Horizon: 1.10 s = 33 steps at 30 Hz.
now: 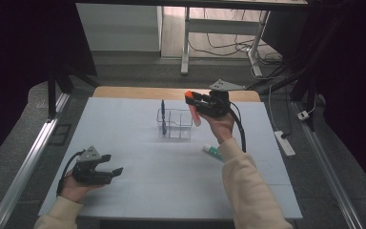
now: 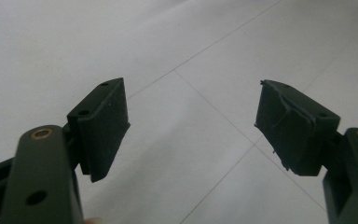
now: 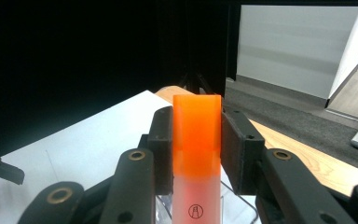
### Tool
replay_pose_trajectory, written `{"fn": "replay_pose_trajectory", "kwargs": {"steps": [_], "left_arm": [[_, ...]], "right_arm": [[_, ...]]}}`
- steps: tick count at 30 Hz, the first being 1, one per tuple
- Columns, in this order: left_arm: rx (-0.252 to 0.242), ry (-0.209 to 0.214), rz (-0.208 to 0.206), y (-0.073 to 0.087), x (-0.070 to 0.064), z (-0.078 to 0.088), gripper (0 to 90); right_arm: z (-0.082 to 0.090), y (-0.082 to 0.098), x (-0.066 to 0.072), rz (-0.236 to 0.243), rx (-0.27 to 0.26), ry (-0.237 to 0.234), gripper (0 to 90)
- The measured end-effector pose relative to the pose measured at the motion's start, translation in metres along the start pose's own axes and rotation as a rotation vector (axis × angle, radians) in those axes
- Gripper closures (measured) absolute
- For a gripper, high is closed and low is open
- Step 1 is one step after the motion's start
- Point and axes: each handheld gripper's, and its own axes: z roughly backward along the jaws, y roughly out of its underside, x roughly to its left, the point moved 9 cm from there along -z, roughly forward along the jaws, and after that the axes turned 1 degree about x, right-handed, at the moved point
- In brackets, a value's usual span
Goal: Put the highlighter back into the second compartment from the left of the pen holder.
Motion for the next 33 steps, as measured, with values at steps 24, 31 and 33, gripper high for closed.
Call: {"fn": "replay_pose_trajectory", "kwargs": {"steps": [24, 31, 33], "left_arm": [[-0.001, 0.002, -0.001, 0.0, -0.001, 0.0, 25.0], [0.0, 0.004, 0.0, 0.0, 0.0, 0.0, 25.0], [-0.001, 0.005, -0.001, 0.0, 0.0, 0.0, 25.0]], "right_arm": [[-0.039, 0.0, 0.002, -0.001, -0.003, -0.026, 66.9], [-0.056, 0.003, 0.003, 0.007, 0.004, -0.031, 66.8], [-0.06, 0.003, 0.002, 0.013, 0.003, -0.029, 66.8]]}}
